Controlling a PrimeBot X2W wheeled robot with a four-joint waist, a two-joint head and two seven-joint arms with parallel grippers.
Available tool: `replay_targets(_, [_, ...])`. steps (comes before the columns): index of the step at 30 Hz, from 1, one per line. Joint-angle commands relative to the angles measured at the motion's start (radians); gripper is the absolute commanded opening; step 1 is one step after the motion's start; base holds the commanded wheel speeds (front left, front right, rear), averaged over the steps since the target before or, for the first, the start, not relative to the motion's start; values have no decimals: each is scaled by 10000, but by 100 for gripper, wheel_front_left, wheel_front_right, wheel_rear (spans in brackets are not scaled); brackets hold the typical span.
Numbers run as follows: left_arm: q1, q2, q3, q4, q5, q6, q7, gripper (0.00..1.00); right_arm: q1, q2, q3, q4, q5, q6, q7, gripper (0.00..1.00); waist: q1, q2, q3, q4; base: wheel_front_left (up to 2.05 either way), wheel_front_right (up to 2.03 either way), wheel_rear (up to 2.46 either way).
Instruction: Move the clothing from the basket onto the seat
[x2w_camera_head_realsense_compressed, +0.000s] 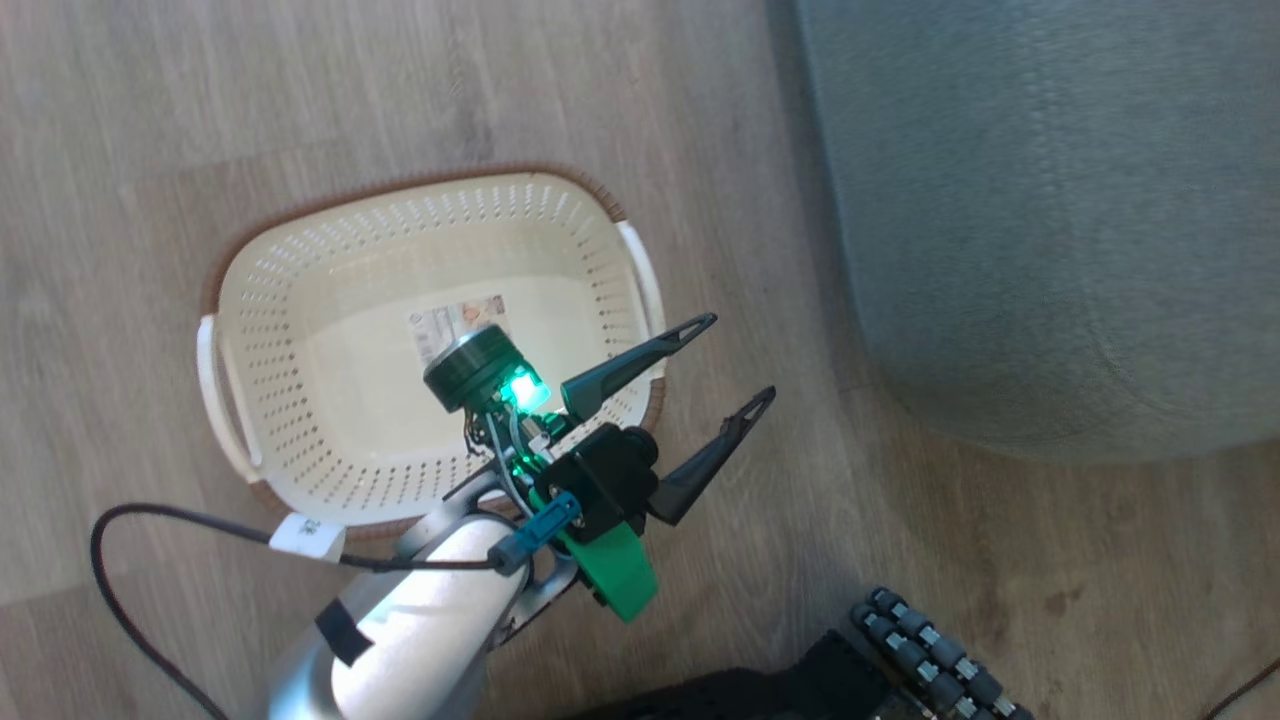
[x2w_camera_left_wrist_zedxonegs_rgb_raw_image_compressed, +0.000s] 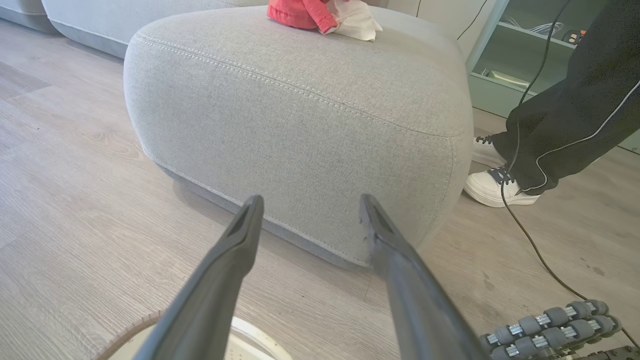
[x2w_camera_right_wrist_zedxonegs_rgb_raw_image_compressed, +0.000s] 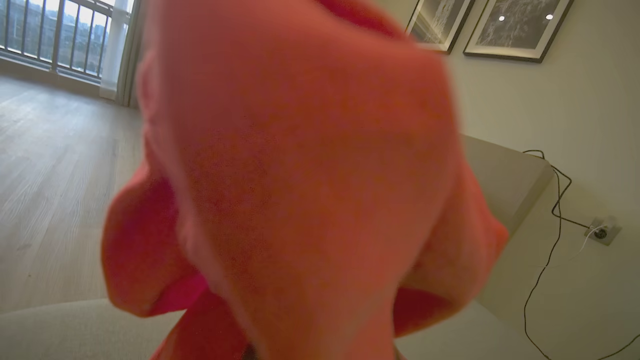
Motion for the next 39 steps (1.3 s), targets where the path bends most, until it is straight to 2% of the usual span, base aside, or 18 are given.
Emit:
replay_targets(1, [-146, -33, 243, -383, 39, -8, -51, 100, -335, -368, -208, 231, -415, -2, 128, 0, -1, 1, 351, 324, 0, 0, 0])
replay_targets(16, [-593, -116, 242, -484, 165, -8, -51, 100, -1349, -71, -1124, 3595, -2510, -2, 78, 0, -1, 1, 1290, 1056, 0, 0, 0])
replay_targets(21, [-636, -139, 269, -481, 219, -8, -51, 100, -1464, 58, -1024, 4565, -3362, -2, 304, 0, -1, 1, 1446, 1133, 0, 0, 0])
replay_targets(31, [-695, -287, 242, -422, 190, -8, -51, 100, -1836, 118, -1512, 5425, -3939, -2, -4, 0, -1, 1, 1329, 1245, 0, 0, 0])
replay_targets(32, [-685, -298, 248, -405, 178, -8, -51, 100, -1863, 100, -1551, 5492, -3975, -2, -25, 15, -1, 1, 1265, 1250, 0, 0, 0])
replay_targets(33, [-673, -309, 257, -392, 169, -8, -51, 100, -1889, 99, -1586, 5569, -3993, -2, -45, 97, -1, 1, 1192, 1252, 0, 0, 0])
replay_targets(34, [-650, -317, 264, -371, 160, -8, -51, 100, -1893, 123, -1609, 5701, -4004, -2, -3, 100, -1, 1, 1085, 1245, 0, 0, 0])
replay_targets(39, [-375, -375, 494, -226, 240, 0, -51, 100, -1797, 319, -1343, 6190, -4181, -2, -216, 100, -1, 1, 168, 1053, 0, 0, 0])
